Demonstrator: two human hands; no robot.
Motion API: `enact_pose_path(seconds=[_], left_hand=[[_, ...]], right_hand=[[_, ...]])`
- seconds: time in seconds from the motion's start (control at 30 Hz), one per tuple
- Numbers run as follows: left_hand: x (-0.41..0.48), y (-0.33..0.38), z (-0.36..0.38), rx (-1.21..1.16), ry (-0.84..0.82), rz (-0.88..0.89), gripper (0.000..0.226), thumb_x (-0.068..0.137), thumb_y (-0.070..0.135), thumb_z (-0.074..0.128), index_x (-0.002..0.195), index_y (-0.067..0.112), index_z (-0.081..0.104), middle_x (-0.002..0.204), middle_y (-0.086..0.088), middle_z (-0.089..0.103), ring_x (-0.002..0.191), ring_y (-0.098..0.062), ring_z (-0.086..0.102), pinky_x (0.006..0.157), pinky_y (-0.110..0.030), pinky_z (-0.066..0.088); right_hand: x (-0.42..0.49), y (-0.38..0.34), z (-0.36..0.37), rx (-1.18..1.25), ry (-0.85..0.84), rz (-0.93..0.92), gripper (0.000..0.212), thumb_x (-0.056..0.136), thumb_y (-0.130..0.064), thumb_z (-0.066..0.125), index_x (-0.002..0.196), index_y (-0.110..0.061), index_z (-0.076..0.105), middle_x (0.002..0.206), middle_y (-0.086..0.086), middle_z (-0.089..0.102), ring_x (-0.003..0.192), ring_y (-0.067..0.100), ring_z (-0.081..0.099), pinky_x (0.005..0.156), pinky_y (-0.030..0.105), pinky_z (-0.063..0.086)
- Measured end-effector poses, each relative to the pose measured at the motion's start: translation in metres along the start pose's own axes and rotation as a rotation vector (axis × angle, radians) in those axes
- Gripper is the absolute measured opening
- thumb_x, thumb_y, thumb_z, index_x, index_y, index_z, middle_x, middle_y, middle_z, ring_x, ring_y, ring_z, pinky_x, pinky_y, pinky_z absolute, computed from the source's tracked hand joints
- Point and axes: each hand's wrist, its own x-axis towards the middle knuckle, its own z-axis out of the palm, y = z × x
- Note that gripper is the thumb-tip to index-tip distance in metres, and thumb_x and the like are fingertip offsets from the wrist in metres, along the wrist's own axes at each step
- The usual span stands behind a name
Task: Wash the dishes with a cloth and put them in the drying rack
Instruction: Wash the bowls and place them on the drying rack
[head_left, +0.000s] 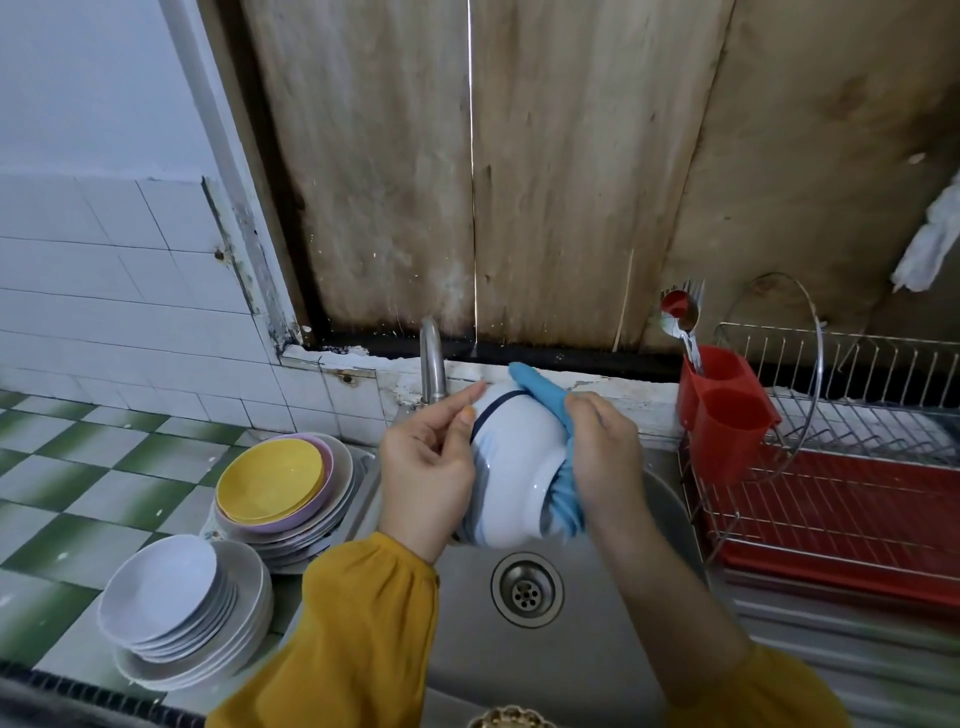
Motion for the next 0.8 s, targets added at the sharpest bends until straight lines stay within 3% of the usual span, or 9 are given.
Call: enact_pose_path(seconds=[0.07,0.2,0.27,0.37,0.43,0.5,0.6,0.7,0.8], left_hand=[[-0.002,-0.002,0.004,0.002,0.033,-0.004,0.035,0.095,-0.003,0.052,0.108,0.026,0.067,0.099,0.005,0.071,0.091,0.002,0.067,0.084,-0.014,0.052],[0.002,0.001,0.009,-0.087,0.083,-0.027,0.037,0.095,-0.006,0.051,0.097,0.026,0.069,0.084,0.013,0.072,0.078,0.005,0.068,0.072,-0.011,0.051],[0.004,0.003,0.004,-0.142,0.093,-0.004,0.033,0.095,-0.004,0.054,0.094,0.025,0.070,0.073,0.006,0.074,0.072,-0.006,0.069,0.068,-0.019,0.054],[0.002,0.009,-0.004,-0.178,0.085,0.093,0.026,0.092,0.004,0.059,0.100,0.027,0.069,0.051,-0.027,0.053,0.050,-0.022,0.044,0.053,-0.027,0.040],[-0.004,0.008,-0.004,-0.175,0.096,0.136,0.028,0.094,-0.005,0.054,0.103,0.019,0.063,0.038,-0.008,0.045,0.041,-0.009,0.039,0.047,-0.018,0.035],[-0.010,0.006,-0.002,-0.150,0.088,0.175,0.026,0.094,-0.010,0.048,0.103,0.012,0.058,0.039,0.005,0.050,0.038,0.002,0.040,0.044,-0.011,0.034],[-0.012,0.004,0.004,-0.098,0.087,0.194,0.033,0.096,-0.008,0.047,0.101,0.023,0.060,0.043,-0.005,0.040,0.040,-0.002,0.032,0.041,-0.015,0.028],[-0.010,0.001,0.006,-0.078,0.057,0.172,0.033,0.094,-0.008,0.049,0.101,0.023,0.056,0.042,0.003,0.040,0.039,-0.003,0.028,0.040,-0.018,0.026],[-0.009,0.004,-0.002,-0.157,0.005,0.191,0.026,0.091,0.000,0.054,0.101,0.024,0.050,0.044,-0.001,0.048,0.040,-0.012,0.035,0.042,-0.019,0.031]], right_hand=[[0.004,0.001,0.000,-0.038,0.002,0.067,0.021,0.094,-0.022,0.049,0.080,-0.015,0.063,0.077,0.003,0.061,0.078,0.024,0.055,0.069,0.033,0.040],[-0.027,0.004,0.015,-0.278,0.072,-0.547,0.034,0.088,-0.030,0.046,0.110,-0.017,0.068,0.110,-0.007,0.063,0.108,0.013,0.054,0.094,0.025,0.040],[-0.034,0.010,0.015,-0.316,0.024,-0.765,0.036,0.090,-0.029,0.047,0.118,-0.016,0.065,0.121,-0.004,0.059,0.120,0.011,0.049,0.105,0.023,0.035],[-0.020,0.005,0.006,-0.024,0.007,-0.469,0.021,0.089,-0.031,0.048,0.101,-0.027,0.065,0.099,-0.014,0.063,0.099,0.003,0.058,0.087,0.016,0.044],[-0.004,0.001,0.001,0.306,-0.064,0.002,0.022,0.093,-0.029,0.048,0.095,-0.018,0.067,0.084,-0.006,0.068,0.080,0.011,0.063,0.071,0.024,0.050],[0.003,-0.001,0.000,0.436,-0.107,0.251,0.025,0.096,-0.027,0.047,0.100,-0.015,0.069,0.091,0.007,0.072,0.082,0.020,0.066,0.074,0.035,0.053],[-0.011,-0.002,0.008,0.238,-0.008,-0.030,0.020,0.096,-0.025,0.047,0.102,-0.025,0.067,0.099,0.001,0.069,0.093,0.015,0.063,0.081,0.029,0.048],[-0.032,0.004,0.015,0.008,0.028,-0.448,0.029,0.089,-0.035,0.045,0.115,-0.041,0.057,0.128,-0.005,0.061,0.123,0.008,0.052,0.104,0.023,0.038],[-0.034,0.007,0.013,0.222,0.077,-0.357,0.026,0.090,-0.031,0.048,0.110,-0.033,0.064,0.120,-0.001,0.066,0.114,0.009,0.059,0.100,0.025,0.045]])
